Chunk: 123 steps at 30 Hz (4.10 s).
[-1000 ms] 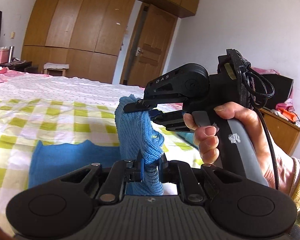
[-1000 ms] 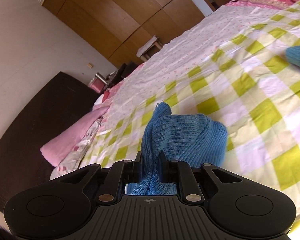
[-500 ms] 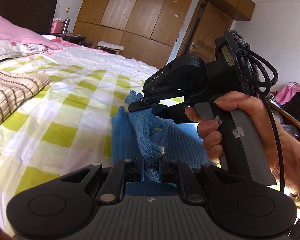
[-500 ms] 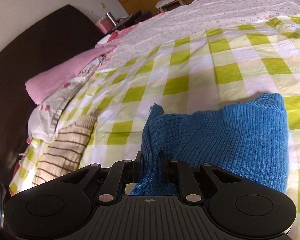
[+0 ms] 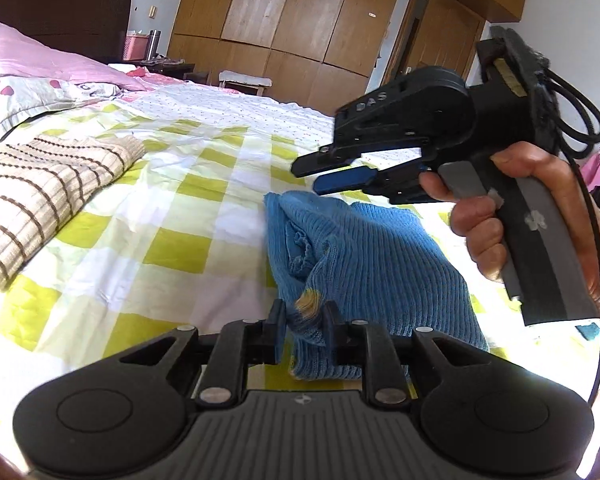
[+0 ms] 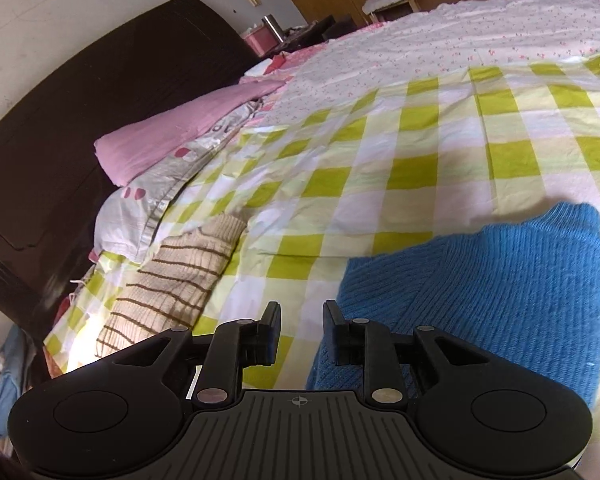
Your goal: Fold small clothes
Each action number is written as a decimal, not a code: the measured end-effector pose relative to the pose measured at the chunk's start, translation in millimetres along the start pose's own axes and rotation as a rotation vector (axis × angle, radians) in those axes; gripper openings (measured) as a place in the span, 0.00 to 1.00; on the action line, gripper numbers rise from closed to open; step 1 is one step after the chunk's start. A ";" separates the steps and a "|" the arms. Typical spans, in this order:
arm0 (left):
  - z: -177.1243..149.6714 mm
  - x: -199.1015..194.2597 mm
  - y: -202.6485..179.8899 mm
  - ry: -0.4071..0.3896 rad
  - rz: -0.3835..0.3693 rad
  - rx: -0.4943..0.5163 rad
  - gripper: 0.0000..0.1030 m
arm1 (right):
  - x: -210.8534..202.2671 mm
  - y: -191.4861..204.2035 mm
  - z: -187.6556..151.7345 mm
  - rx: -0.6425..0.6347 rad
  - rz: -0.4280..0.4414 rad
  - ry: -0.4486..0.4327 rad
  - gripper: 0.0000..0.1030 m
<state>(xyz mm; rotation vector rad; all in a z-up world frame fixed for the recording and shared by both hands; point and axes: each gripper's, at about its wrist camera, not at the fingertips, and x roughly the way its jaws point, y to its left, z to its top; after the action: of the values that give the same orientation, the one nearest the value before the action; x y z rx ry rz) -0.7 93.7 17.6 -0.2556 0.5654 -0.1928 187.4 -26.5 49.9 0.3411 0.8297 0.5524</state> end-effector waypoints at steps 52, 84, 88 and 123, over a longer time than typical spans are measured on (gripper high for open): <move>25.7 45.7 -42.4 0.066 0.135 0.223 0.27 | -97.4 -26.4 -98.2 -0.273 -0.152 -0.019 0.30; 37.7 75.4 -55.8 0.105 0.160 0.305 0.28 | -83.0 -15.1 -116.9 -0.261 -0.108 0.042 0.30; 47.9 73.9 -58.1 0.076 0.148 0.298 0.28 | -96.9 -14.6 -113.3 -0.275 -0.120 0.008 0.30; -0.7 0.3 -77.2 0.179 0.163 0.268 0.68 | -116.0 -31.5 -149.6 -0.086 -0.280 -0.021 0.41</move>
<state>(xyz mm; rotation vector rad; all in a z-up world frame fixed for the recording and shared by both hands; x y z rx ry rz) -9.3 20.2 39.3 0.0694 0.7264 -0.1320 18.9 -108.9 9.1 0.1475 0.8149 0.3210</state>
